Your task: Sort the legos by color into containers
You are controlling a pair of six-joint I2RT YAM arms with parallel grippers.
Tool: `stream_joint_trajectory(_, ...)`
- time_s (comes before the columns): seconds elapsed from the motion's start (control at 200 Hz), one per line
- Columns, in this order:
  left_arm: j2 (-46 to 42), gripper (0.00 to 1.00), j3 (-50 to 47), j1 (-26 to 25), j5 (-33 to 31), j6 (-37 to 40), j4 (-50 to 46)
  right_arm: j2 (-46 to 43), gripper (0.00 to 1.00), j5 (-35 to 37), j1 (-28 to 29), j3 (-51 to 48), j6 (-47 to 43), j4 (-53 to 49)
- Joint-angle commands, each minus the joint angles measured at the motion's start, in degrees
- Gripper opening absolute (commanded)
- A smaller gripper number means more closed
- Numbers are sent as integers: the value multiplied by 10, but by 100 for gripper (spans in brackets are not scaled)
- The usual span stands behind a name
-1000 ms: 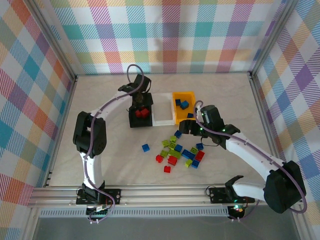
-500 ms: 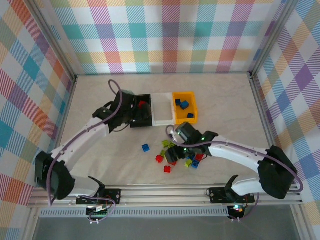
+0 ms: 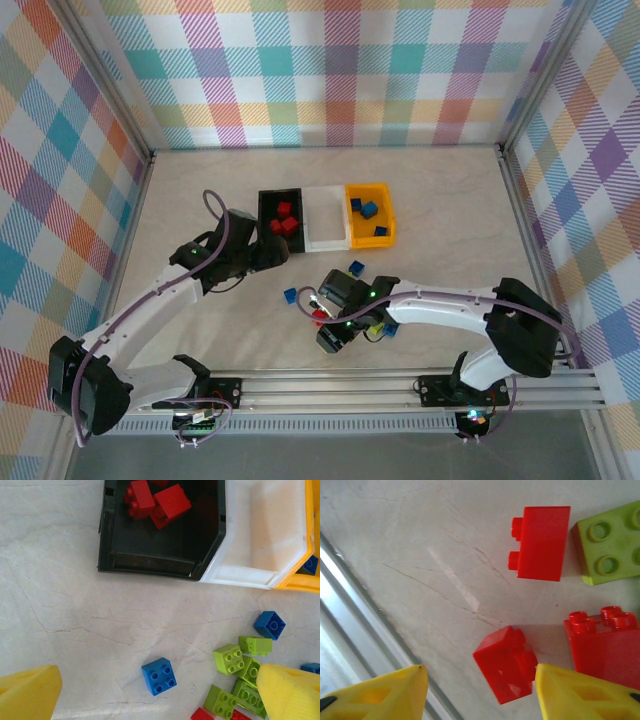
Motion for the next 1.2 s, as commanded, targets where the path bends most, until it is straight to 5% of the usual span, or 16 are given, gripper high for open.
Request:
stream_joint_trajectory(0.0,-16,100,-10,1,-8,-5,-13,15,58,29,6,26,-28,-11)
stream_joint_trajectory(0.545,-15,100,-11,1,-14,-1,-14,77,46,73,37,27,-41,-18)
stream_joint_trajectory(0.92,-20,100,-11,2,-32,0,-26,23,21,86,35,23,-30,4)
stream_joint_trajectory(1.195,-55,100,-45,3,-57,-19,-22,-15,20,71,-47,107,-32,48)
